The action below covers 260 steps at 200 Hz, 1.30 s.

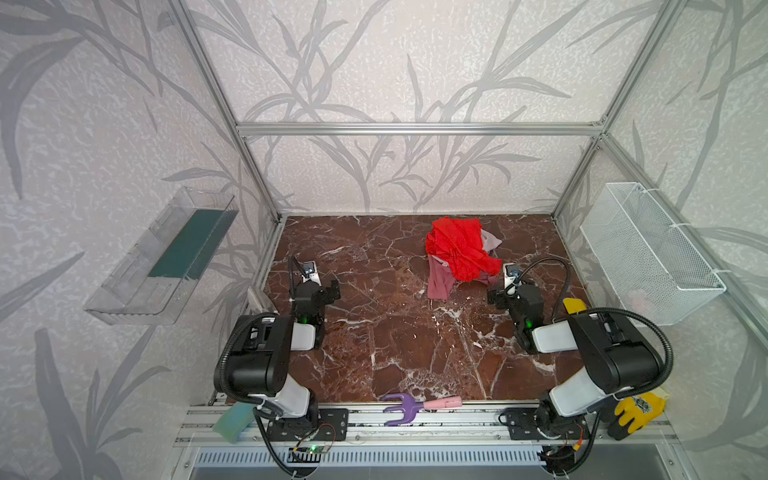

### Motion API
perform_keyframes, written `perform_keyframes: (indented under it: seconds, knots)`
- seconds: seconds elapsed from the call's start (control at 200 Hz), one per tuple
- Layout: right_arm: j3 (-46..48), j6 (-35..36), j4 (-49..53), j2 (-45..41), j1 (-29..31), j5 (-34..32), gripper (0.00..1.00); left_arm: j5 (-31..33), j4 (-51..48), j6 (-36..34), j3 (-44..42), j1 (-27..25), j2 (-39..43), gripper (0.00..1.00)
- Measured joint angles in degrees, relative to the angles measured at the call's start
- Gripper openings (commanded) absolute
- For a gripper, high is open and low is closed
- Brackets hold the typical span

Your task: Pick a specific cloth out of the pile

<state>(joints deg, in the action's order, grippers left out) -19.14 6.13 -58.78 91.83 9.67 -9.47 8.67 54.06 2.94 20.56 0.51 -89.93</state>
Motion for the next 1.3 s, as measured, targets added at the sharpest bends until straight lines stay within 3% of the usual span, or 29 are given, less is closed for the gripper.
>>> perform_keyframes:
  seconds: [1.1,1.24,1.3]
  knots:
    - [-0.13,-0.2,0.48,0.0,-0.33,0.57,0.99,0.0,0.0,0.0,0.0,0.02,0.0,0.99]
    - [-0.9,-0.63,1.4,-0.02,-2.1,2.1,0.99,-0.04,-0.02,-0.28,0.0,0.02,0.02,0.76]
    - [-0.9,-0.68,1.97,-0.48,-2.01,1.7,0.99,0.98,-0.31,-0.44,0.0,-0.2,0.44,0.73]
